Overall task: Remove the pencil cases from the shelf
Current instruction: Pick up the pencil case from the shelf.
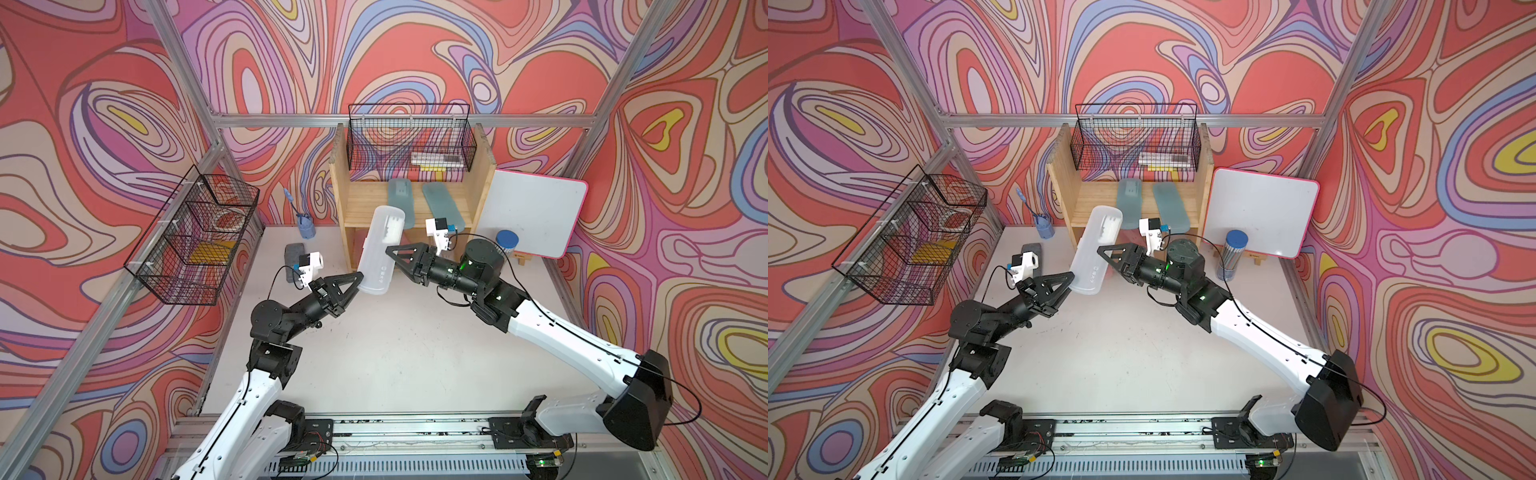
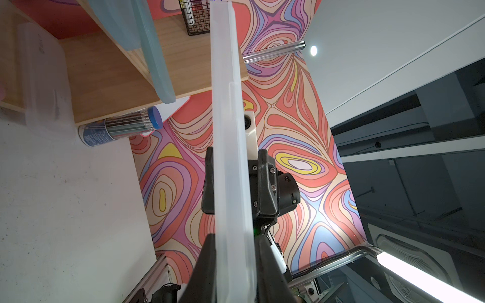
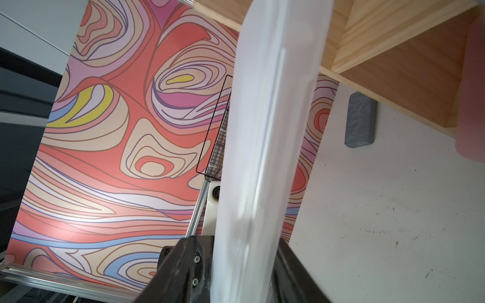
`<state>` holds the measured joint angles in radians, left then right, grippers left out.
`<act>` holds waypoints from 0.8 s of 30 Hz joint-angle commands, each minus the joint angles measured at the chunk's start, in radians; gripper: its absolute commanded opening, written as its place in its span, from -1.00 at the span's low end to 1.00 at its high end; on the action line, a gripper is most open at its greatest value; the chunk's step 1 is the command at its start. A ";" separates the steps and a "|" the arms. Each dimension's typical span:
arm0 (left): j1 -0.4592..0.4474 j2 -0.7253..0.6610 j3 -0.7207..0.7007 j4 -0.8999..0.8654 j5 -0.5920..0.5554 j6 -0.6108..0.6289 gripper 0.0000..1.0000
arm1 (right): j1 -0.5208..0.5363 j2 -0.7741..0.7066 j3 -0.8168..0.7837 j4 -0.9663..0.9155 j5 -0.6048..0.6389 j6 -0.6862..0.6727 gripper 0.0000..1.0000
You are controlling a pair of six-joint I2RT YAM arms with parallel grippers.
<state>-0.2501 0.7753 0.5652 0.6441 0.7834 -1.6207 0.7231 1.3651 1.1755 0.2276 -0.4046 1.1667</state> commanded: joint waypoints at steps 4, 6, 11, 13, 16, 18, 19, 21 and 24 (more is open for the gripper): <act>-0.005 -0.001 -0.001 0.079 0.030 -0.004 -1.00 | 0.004 0.032 0.030 0.059 0.011 0.015 -0.32; -0.005 -0.004 -0.002 0.073 0.031 -0.004 -1.00 | 0.004 0.036 0.030 0.064 0.006 0.022 -0.43; -0.005 -0.013 -0.011 0.044 0.025 0.004 -0.82 | 0.004 0.038 0.019 0.063 0.001 0.036 -0.62; -0.005 -0.017 -0.013 0.025 0.021 0.011 -0.44 | 0.004 0.039 0.013 0.061 -0.005 0.039 -0.65; -0.005 -0.031 -0.009 -0.038 0.010 0.036 0.12 | 0.004 0.038 0.006 0.036 -0.011 0.035 -0.66; -0.005 -0.044 -0.002 -0.121 0.000 0.069 0.35 | 0.004 0.034 -0.001 0.012 -0.013 0.022 -0.66; -0.005 -0.054 0.005 -0.182 -0.006 0.094 0.47 | 0.004 0.031 -0.006 -0.007 -0.011 0.014 -0.66; -0.004 -0.075 0.025 -0.332 -0.027 0.161 0.69 | 0.004 0.022 -0.013 -0.063 -0.003 -0.013 -0.67; -0.002 -0.111 0.071 -0.593 -0.076 0.276 0.88 | 0.007 0.008 -0.032 -0.159 0.015 -0.067 -0.67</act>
<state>-0.2501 0.6991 0.5816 0.3168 0.7509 -1.4837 0.7235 1.3937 1.1679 0.1665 -0.4068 1.1679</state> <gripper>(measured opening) 0.896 0.223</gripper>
